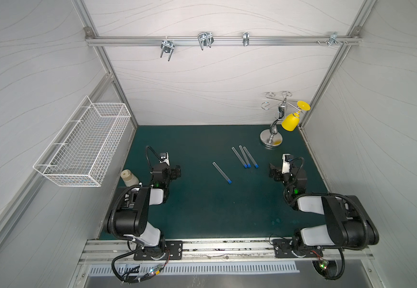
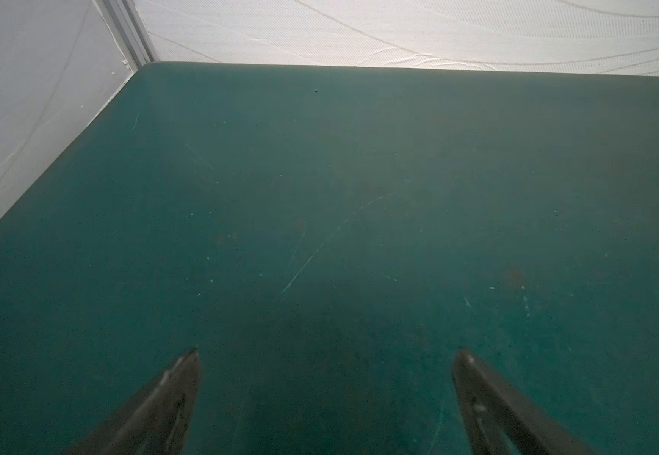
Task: Insert stoppers into test tubes
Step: Reset both arms
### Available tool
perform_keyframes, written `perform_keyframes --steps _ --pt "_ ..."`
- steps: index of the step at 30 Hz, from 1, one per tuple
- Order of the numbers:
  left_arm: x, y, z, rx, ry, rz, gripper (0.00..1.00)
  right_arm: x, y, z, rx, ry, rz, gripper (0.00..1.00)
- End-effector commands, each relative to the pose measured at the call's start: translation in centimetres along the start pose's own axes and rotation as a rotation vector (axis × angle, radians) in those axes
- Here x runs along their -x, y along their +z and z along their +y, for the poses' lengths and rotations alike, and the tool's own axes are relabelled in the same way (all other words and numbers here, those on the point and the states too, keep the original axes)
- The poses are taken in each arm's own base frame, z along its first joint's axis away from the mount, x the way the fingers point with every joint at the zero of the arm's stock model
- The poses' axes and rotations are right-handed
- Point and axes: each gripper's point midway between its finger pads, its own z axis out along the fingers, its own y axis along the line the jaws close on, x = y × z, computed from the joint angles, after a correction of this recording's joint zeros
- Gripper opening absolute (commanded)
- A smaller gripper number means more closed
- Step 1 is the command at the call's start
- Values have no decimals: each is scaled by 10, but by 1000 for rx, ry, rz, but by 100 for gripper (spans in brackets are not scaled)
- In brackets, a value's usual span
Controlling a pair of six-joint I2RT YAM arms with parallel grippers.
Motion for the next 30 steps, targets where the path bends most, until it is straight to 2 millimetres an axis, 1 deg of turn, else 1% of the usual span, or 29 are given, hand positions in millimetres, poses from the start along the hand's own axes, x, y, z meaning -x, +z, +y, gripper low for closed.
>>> perform_keyframes --steps 1,3,4,5,7,8,10,11,14,22,26,30 --pt "20 4 2 12 -13 -52 100 -2 5 6 33 -19 -23 99" --pt "20 4 2 11 -14 -54 100 -13 11 7 34 -23 -15 99" --pt "20 4 2 11 -14 -53 100 -13 13 5 19 -21 -36 99" --pt "20 4 2 11 -14 -53 100 -7 13 4 18 -20 -51 99" --pt "20 4 2 10 -14 -52 100 -14 19 0 6 4 37 99" --pt "20 4 2 11 -14 -52 100 -14 22 -4 1 16 37 99" --pt "20 4 1 9 -14 -52 100 -16 27 -23 -73 89 67 99" --pt "20 4 2 11 -14 -52 100 -17 30 -28 -84 121 102 99" --pt "20 4 2 11 -14 -52 100 -16 35 -16 -12 94 108 99" --pt "20 4 2 10 -14 -54 100 -16 39 -8 -10 35 133 99" --pt "20 3 2 9 -14 -59 100 -16 39 -7 -12 36 131 99" --pt "22 -9 -2 -20 -12 -124 100 -17 39 -8 -13 35 135 99"
